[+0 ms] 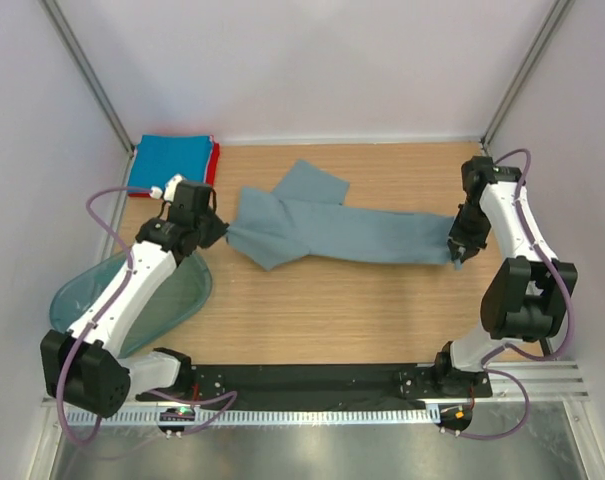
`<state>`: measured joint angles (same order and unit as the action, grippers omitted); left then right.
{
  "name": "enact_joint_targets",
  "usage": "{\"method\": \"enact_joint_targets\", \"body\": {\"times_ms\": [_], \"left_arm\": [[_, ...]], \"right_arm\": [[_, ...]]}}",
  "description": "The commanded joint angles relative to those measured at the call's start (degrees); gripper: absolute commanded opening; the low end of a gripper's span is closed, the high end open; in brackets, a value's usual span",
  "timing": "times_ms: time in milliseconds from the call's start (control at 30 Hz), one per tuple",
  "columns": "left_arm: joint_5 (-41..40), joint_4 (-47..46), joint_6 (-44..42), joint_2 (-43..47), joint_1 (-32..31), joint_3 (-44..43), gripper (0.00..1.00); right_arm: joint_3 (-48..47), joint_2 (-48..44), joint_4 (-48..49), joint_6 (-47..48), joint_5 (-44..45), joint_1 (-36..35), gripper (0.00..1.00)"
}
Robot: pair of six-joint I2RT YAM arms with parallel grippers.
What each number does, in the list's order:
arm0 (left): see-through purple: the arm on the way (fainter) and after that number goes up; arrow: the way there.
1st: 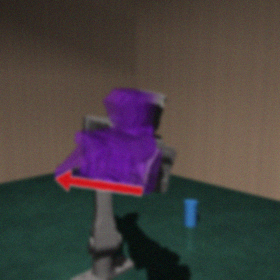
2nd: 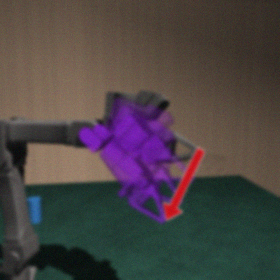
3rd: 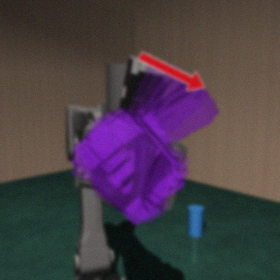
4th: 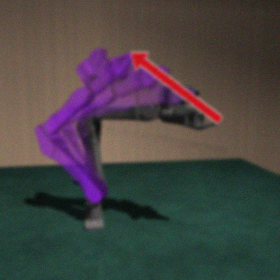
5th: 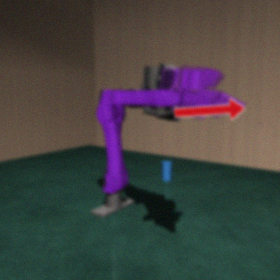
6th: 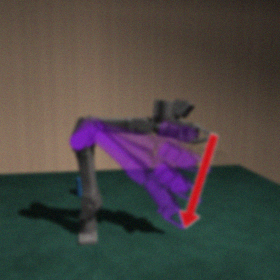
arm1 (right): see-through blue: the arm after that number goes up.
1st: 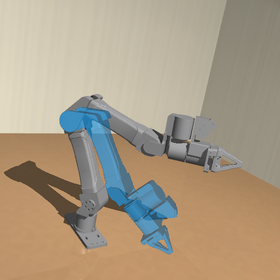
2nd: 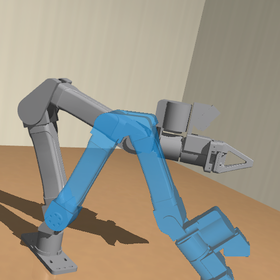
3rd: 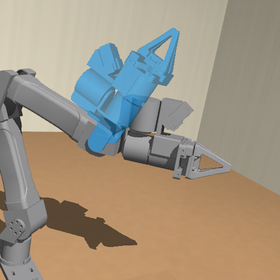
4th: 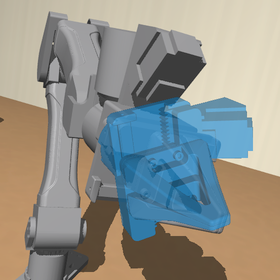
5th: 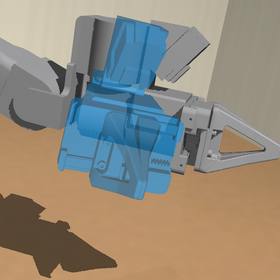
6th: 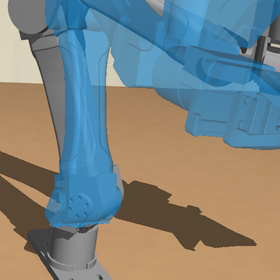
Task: Fold and stack the t-shirts
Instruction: Flatten the tshirt out
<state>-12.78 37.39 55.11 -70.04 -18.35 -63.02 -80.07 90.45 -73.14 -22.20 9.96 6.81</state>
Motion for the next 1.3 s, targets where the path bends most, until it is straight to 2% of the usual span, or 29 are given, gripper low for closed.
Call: {"method": "enact_joint_targets", "body": {"times_ms": [0, 67, 100, 200, 233, 367, 433, 567, 600, 700, 800, 1000, 1133, 1267], "left_arm": [[-1.82, -4.69, 0.17, -0.34, -0.11, 3.34, 0.00], [-1.64, -4.87, -0.70, -2.55, -0.11, 2.13, 0.00], [-1.38, -4.78, -0.88, -3.95, -0.11, 1.42, 0.00], [0.11, -3.90, -0.80, -8.09, -0.11, -0.69, 0.00], [0.90, -3.38, -0.80, -9.83, -0.11, -1.04, 0.00], [-0.14, -2.23, -2.55, -12.13, -0.11, -2.80, 0.00], [-1.72, -0.66, -4.13, -12.84, -0.02, -4.65, 0.00], [-3.74, 1.11, -7.29, -15.29, 0.33, -7.63, 0.00], [-4.01, 2.59, -8.87, -15.91, 1.11, -9.29, 0.00], [-5.15, 5.14, -10.55, -17.41, 2.70, -11.24, 0.00], [-4.63, 4.89, -11.52, -17.06, 4.63, -11.07, 0.00], [-4.28, 4.89, -13.71, -17.32, 6.04, -10.72, 0.00], [-3.84, 5.59, -13.98, -18.11, 6.40, -11.51, 0.00], [-2.43, 4.89, -13.10, -18.81, 6.40, -10.98, 0.00]], "right_arm": [[-0.17, 2.69, -0.07, 1.38, 2.97, -0.04, 0.35], [-1.22, 3.85, -0.51, -1.69, 1.92, -0.04, 0.44], [-1.31, 3.59, -0.60, -6.58, 0.43, -0.04, 0.52], [-0.61, 1.93, -1.91, -16.27, -0.55, 0.05, 0.61], [0.43, 1.22, -1.39, -22.30, -0.46, 0.22, 0.62], [6.65, -2.38, 0.79, -36.58, -2.30, 2.32, 0.62], [12.10, -3.18, 4.65, -40.53, -6.76, 2.68, 0.56], [19.41, -2.47, 7.48, -45.20, -7.93, 3.03, 0.46], [22.04, -2.65, 8.97, -46.00, -7.24, 3.04, 0.39], [25.04, -4.06, 10.30, -47.94, -4.69, 3.04, 0.35], [28.12, -5.02, 10.92, -49.86, -1.70, 3.04, 0.36], [36.39, -7.49, 21.72, -51.11, -1.61, 3.04, 0.44], [37.09, -8.09, 20.24, -51.10, 1.11, 2.60, 0.47], [39.73, -11.26, 23.92, -52.34, 1.20, 2.60, 0.54]]}}
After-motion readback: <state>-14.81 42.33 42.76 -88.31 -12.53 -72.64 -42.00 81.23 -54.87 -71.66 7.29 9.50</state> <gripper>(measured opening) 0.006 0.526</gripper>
